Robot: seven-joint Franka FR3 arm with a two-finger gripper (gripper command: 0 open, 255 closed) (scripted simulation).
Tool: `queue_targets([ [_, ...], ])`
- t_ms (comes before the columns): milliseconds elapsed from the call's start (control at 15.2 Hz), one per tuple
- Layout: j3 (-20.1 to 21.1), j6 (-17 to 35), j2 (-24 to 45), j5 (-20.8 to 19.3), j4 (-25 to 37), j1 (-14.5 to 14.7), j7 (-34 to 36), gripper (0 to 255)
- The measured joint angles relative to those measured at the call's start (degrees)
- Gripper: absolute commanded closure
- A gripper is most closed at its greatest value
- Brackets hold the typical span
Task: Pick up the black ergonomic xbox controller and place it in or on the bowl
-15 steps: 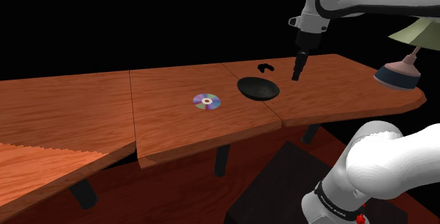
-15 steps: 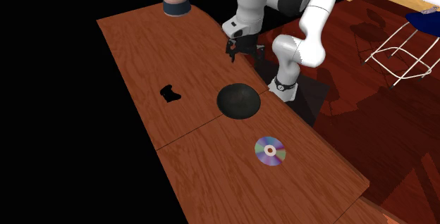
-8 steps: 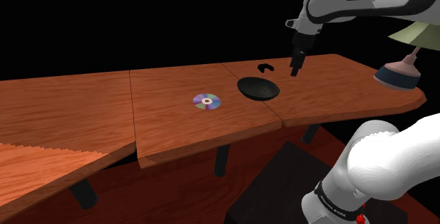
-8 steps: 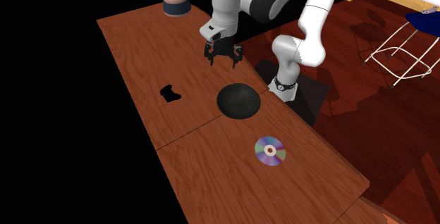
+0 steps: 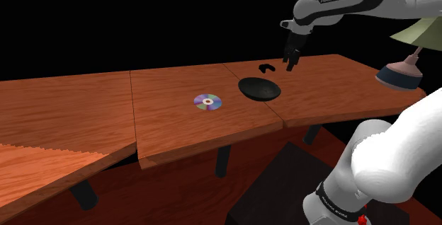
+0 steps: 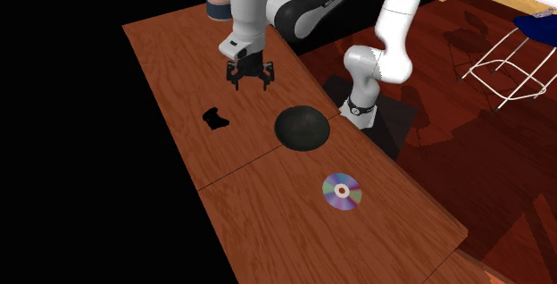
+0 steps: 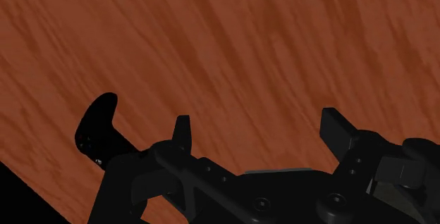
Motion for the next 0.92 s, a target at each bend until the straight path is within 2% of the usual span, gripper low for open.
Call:
queue_targets([
  [132,-2.9,1.8,4.5,3.0,3.1,1.3,-5.8,0],
  [330,-6.9,3.0,12.7,9.6,9.4,2.6,-15.8,0],
  [462,-8.6,3.6,19.0,15.3,13.8,2.2,-22.8,0],
  [594,-8.8,3.1,25.6,21.5,19.0,0.3,-29.6,0],
  [726,-8.4,3.3,28.2,23.9,20.7,-0.9,-32.3,0],
  [924,-8.0,4.7,29.6,25.4,20.4,-1.5,-33.6,0],
])
